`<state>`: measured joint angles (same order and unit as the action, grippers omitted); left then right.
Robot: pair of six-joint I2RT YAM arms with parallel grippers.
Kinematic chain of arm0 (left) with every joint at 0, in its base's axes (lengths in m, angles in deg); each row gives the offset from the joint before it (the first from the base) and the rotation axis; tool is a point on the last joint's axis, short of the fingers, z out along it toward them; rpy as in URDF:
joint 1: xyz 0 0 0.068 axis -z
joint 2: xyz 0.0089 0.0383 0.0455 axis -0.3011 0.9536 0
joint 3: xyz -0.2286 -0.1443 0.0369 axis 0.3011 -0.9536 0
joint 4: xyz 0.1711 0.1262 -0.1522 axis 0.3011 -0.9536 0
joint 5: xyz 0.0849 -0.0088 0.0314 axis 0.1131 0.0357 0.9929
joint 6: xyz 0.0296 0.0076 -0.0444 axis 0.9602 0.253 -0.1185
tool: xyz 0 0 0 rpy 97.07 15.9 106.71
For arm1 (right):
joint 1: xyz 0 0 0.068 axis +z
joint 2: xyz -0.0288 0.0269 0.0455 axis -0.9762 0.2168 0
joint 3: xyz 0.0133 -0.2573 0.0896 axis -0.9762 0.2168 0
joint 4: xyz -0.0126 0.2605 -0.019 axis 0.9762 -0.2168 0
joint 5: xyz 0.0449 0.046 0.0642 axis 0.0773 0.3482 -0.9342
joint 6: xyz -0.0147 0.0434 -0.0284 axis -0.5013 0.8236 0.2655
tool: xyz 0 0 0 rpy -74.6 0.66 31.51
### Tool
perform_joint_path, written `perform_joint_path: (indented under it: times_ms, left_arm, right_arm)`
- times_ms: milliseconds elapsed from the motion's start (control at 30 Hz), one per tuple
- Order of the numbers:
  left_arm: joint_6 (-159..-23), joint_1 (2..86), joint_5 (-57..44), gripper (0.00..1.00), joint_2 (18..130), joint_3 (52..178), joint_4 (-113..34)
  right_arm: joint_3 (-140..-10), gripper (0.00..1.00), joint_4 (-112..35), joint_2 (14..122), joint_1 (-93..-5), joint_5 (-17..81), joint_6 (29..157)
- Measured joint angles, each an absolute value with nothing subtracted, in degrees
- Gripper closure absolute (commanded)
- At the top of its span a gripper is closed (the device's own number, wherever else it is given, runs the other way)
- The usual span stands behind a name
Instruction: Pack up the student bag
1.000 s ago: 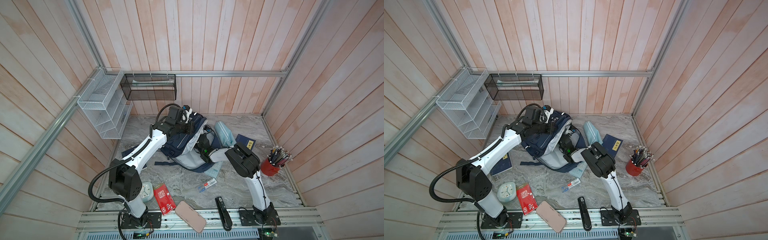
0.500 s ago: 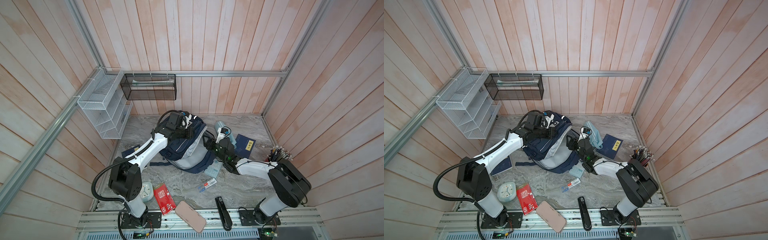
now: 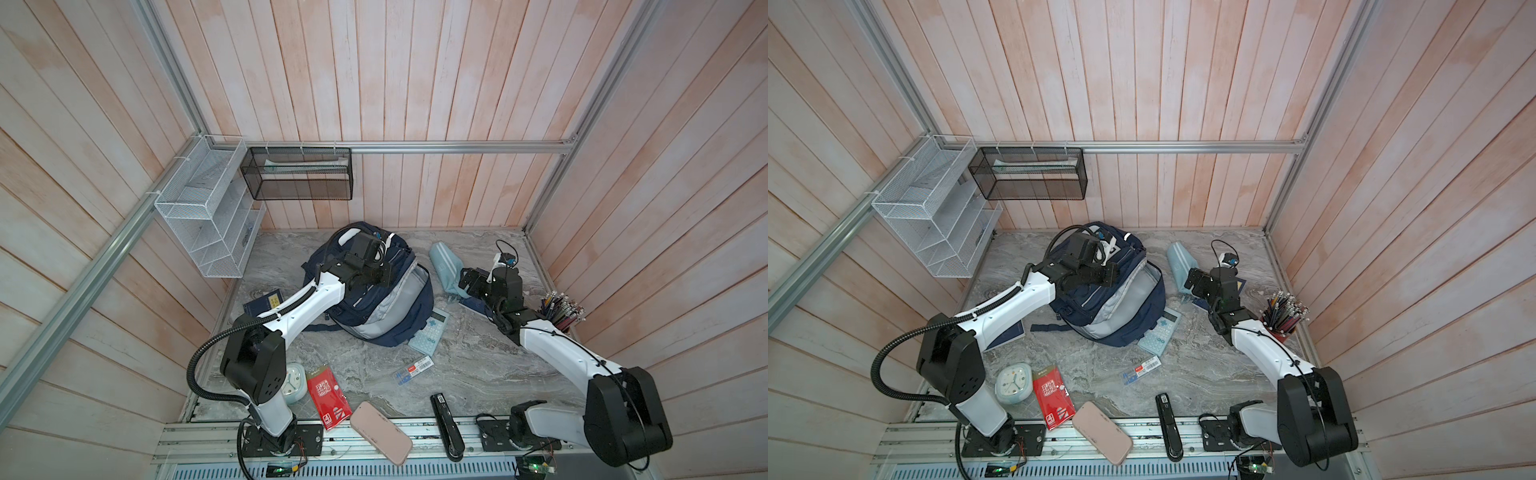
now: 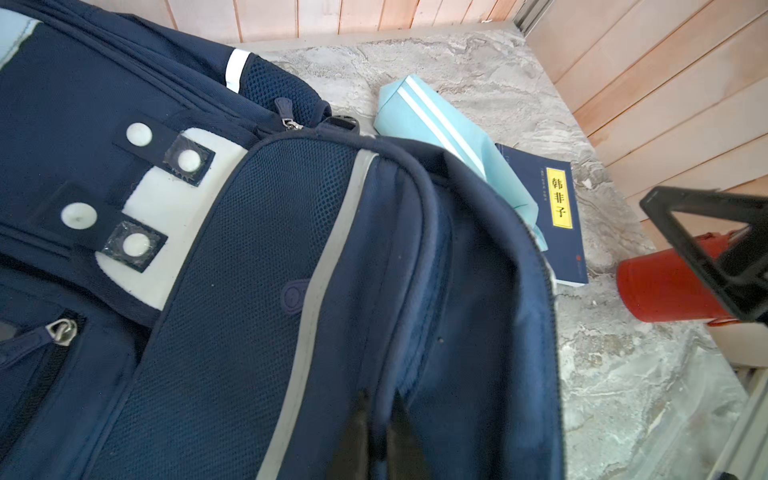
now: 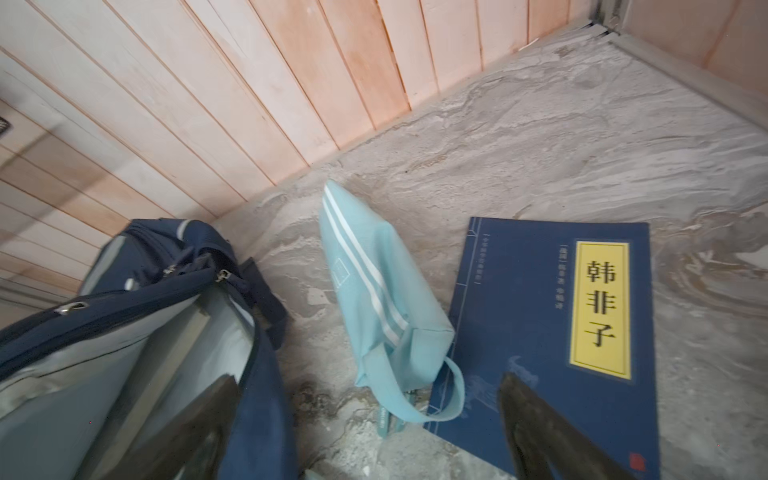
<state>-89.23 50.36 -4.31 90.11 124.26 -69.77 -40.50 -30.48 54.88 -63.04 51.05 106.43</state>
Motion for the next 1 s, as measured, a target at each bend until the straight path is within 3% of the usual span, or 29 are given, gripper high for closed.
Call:
perform_joint_path:
  times_ms: [267,433,500,633,867,1000]
  left_arm:
    - [-90.6,53.0,0.5,0.71,90.1,124.5,-71.3]
    - [-93.3,56.7,2.6,0.51,89.9,125.1,-71.9]
    - [-93.9,60.0,2.8,0.47,89.9,126.1,-71.9]
    - [-95.2,66.4,1.7,0.46,89.9,127.4,-70.8]
    - [-97.7,68.3,-2.3,0.48,90.0,126.0,-66.8]
    - [-99.5,68.7,-4.7,0.49,90.0,122.8,-63.4]
  right_arm:
    - [-57.2,0.02,-40.6,71.4,-70.3,56.6,103.0]
    - [-65.9,0.07,-46.5,81.6,-73.4,56.7,102.2]
    - [-70.2,0.08,-49.2,86.2,-74.3,56.4,101.8]
    - [-79.7,0.12,-54.6,95.2,-75.4,56.0,100.4]
    - [-91.4,0.18,-61.1,105.9,-76.3,54.0,98.1]
    - [-97.8,0.30,-65.5,110.5,-76.4,53.1,95.2]
